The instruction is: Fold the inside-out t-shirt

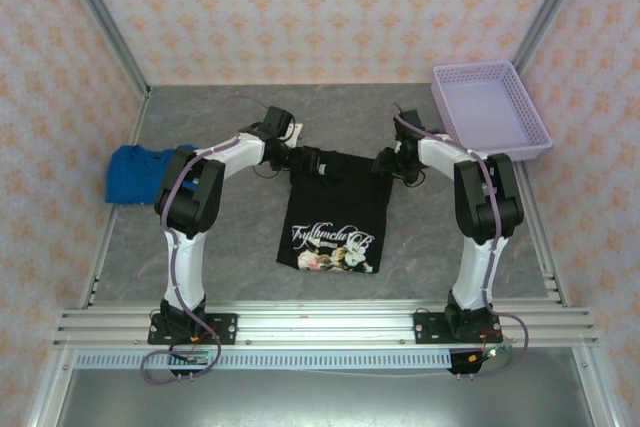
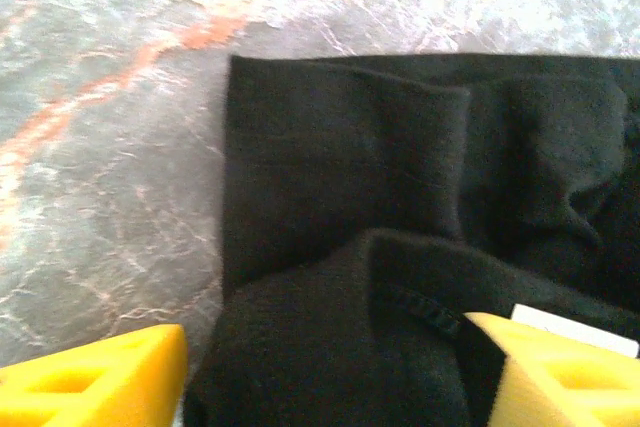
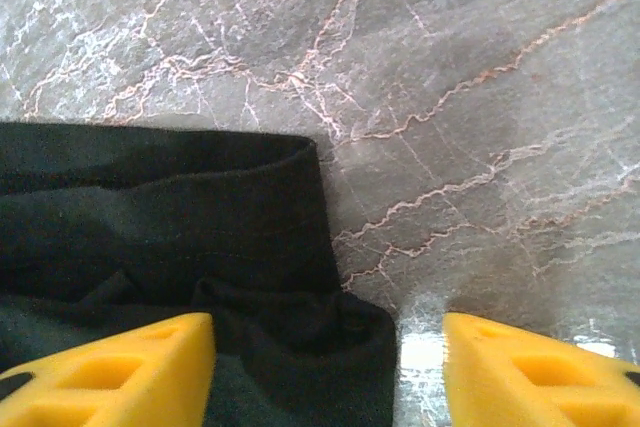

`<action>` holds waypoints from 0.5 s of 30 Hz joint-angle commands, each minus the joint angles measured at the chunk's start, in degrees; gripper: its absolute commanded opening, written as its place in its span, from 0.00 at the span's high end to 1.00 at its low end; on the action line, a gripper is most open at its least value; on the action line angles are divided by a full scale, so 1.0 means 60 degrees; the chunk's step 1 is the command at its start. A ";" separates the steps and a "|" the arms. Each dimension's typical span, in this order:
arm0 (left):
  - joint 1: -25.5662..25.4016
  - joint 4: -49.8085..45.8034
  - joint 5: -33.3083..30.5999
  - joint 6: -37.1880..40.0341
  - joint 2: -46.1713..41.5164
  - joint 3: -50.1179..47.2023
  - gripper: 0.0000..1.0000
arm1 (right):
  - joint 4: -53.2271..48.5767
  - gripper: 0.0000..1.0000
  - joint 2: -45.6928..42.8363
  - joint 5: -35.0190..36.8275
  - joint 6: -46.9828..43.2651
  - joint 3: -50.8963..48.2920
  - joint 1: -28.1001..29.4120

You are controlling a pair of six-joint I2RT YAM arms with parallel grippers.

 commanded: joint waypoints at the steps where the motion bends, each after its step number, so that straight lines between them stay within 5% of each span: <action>1: -0.0040 0.0145 0.0945 -0.0066 0.0214 -0.0289 0.36 | 0.1380 0.47 0.0613 -0.1531 0.0428 -0.0170 0.0464; 15: 0.0029 0.0460 0.0950 -0.0294 0.0391 -0.0259 0.86 | 0.1841 0.80 0.0850 -0.1742 0.0688 0.0214 0.0415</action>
